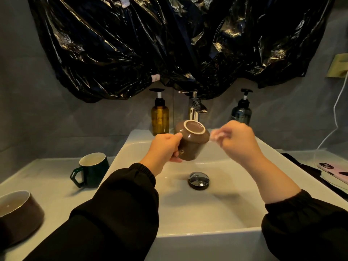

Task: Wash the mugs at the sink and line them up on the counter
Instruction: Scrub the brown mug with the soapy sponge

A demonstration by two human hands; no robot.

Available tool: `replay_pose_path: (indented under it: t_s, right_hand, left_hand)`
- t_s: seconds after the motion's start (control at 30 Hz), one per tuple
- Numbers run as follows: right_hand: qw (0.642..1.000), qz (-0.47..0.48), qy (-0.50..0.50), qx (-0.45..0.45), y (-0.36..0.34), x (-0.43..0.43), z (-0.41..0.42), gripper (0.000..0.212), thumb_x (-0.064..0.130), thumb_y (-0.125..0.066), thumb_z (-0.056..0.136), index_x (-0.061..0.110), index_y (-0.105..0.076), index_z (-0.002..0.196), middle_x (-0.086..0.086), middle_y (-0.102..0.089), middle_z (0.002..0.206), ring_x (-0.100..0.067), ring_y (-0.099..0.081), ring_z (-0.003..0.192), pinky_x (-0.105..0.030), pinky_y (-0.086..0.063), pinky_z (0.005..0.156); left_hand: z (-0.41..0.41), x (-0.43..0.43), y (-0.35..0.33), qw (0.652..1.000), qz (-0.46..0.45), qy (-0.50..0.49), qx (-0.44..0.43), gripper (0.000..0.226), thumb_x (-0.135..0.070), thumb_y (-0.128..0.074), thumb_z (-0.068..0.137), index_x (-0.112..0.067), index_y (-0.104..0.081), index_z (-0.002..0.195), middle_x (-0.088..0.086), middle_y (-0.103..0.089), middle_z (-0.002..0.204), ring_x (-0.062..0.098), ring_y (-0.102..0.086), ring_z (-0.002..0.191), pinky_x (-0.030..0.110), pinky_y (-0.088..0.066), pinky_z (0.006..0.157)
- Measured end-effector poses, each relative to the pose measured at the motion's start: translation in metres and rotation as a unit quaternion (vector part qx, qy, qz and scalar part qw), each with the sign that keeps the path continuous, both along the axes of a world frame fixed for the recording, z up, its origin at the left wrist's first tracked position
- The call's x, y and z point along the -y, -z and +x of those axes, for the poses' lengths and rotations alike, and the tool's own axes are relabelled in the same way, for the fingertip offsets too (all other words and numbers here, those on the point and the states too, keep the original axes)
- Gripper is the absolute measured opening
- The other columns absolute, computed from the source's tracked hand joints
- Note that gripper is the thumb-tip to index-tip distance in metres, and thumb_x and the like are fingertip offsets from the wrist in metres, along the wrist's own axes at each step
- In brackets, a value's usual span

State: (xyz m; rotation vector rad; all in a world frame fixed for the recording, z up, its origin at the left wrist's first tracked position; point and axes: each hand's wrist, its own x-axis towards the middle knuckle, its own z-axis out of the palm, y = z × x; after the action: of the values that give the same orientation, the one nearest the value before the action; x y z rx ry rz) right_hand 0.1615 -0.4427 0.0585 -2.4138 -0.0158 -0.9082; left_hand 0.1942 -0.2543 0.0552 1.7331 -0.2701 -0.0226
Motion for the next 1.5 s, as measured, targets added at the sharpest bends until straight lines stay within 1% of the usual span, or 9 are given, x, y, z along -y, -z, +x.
replay_pose_path:
  t_s: [0.1, 0.27, 0.47, 0.8, 0.97, 1.1, 1.27, 1.37, 1.5]
  right_hand:
    - [0.982, 0.108, -0.074, 0.136, 0.000, -0.012, -0.006, 0.020, 0.003, -0.063, 0.087, 0.018, -0.071, 0.098, -0.002, -0.064, 0.102, -0.006, -0.060, 0.086, -0.017, -0.050, 0.069]
    - [0.966, -0.141, -0.161, 0.148, 0.017, -0.041, -0.004, 0.020, 0.002, -0.068, 0.083, 0.014, -0.073, 0.098, -0.005, -0.056, 0.101, -0.016, -0.048, 0.097, -0.011, -0.036, 0.080]
    - [0.988, 0.075, -0.058, 0.121, 0.016, -0.024, 0.005, 0.028, 0.005, -0.055, 0.093, 0.014, -0.067, 0.117, -0.005, -0.064, 0.112, -0.015, -0.057, 0.105, -0.015, -0.041, 0.083]
    - [0.934, -0.203, -0.222, 0.190, 0.025, -0.030, 0.002, 0.026, -0.002, -0.057, 0.087, 0.010, -0.071, 0.105, -0.006, -0.060, 0.127, -0.019, -0.048, 0.126, -0.025, -0.040, 0.104]
    - [0.973, 0.119, -0.167, 0.103, 0.017, -0.028, 0.003, 0.033, 0.003, -0.050, 0.095, 0.016, -0.064, 0.121, 0.004, -0.064, 0.120, -0.003, -0.058, 0.112, -0.019, -0.048, 0.094]
    - [0.896, 0.331, -0.270, -0.123, 0.005, -0.011, 0.006, 0.046, 0.012, -0.053, 0.084, 0.025, -0.055, 0.128, 0.006, -0.063, 0.115, -0.014, -0.059, 0.109, -0.026, -0.051, 0.086]
    - [0.976, 0.133, -0.168, 0.035, 0.014, -0.013, 0.008, 0.046, 0.011, -0.074, 0.082, 0.030, -0.058, 0.120, 0.023, -0.063, 0.098, 0.005, -0.060, 0.093, -0.007, -0.047, 0.069]
    - [0.986, 0.071, -0.105, 0.106, 0.015, -0.008, 0.012, 0.027, 0.010, -0.071, 0.083, 0.020, -0.070, 0.108, 0.011, -0.069, 0.087, -0.006, -0.063, 0.081, -0.021, -0.050, 0.066]
    - [0.998, -0.043, 0.031, -0.033, 0.007, -0.008, 0.010, 0.015, 0.002, -0.056, 0.083, 0.010, -0.063, 0.073, -0.007, -0.063, 0.072, -0.028, -0.058, 0.072, -0.034, -0.044, 0.057]
  left_hand:
    - [0.000, -0.002, 0.000, 0.989, -0.075, 0.041, -0.121, 0.040, -0.030, -0.043, 0.100, -0.013, -0.042, 0.063, 0.000, -0.037, 0.052, 0.013, -0.038, 0.050, 0.022, -0.041, 0.043]
    - [0.002, -0.006, 0.004, 0.958, -0.166, 0.091, -0.214, 0.041, -0.033, -0.042, 0.100, -0.016, -0.044, 0.063, -0.004, -0.034, 0.050, 0.008, -0.030, 0.044, 0.016, -0.024, 0.036]
    - [0.003, -0.008, 0.001, 0.909, -0.268, 0.111, -0.301, 0.044, -0.032, -0.040, 0.100, -0.013, -0.047, 0.062, -0.002, -0.037, 0.048, 0.007, -0.034, 0.039, 0.013, -0.027, 0.032]
    - [0.012, -0.022, -0.005, 0.847, -0.389, 0.109, -0.346, 0.050, -0.032, -0.036, 0.101, -0.012, -0.045, 0.056, -0.002, -0.033, 0.044, 0.009, -0.031, 0.033, 0.012, -0.023, 0.030]
    - [0.008, -0.022, -0.004, 0.843, -0.389, 0.122, -0.350, 0.049, -0.032, -0.035, 0.101, -0.011, -0.046, 0.058, -0.001, -0.036, 0.045, 0.009, -0.034, 0.034, 0.012, -0.025, 0.030]
    - [0.007, -0.023, -0.004, 0.840, -0.395, 0.119, -0.353, 0.050, -0.031, -0.036, 0.101, -0.010, -0.048, 0.057, -0.001, -0.036, 0.046, 0.010, -0.035, 0.034, 0.011, -0.025, 0.031]
    - [0.006, -0.020, -0.003, 0.811, -0.408, 0.155, -0.390, 0.051, -0.032, -0.037, 0.100, -0.008, -0.050, 0.057, 0.000, -0.037, 0.049, 0.010, -0.036, 0.036, 0.014, -0.031, 0.029]
    - [0.007, -0.019, 0.000, 0.785, -0.408, 0.165, -0.437, 0.051, -0.032, -0.039, 0.100, -0.003, -0.054, 0.061, 0.003, -0.043, 0.054, 0.012, -0.044, 0.040, 0.017, -0.041, 0.032]
    - [0.004, -0.013, 0.001, 0.922, -0.161, 0.094, -0.339, 0.037, -0.035, -0.040, 0.100, -0.003, -0.059, 0.102, 0.011, -0.060, 0.086, 0.021, -0.060, 0.075, 0.029, -0.053, 0.056]
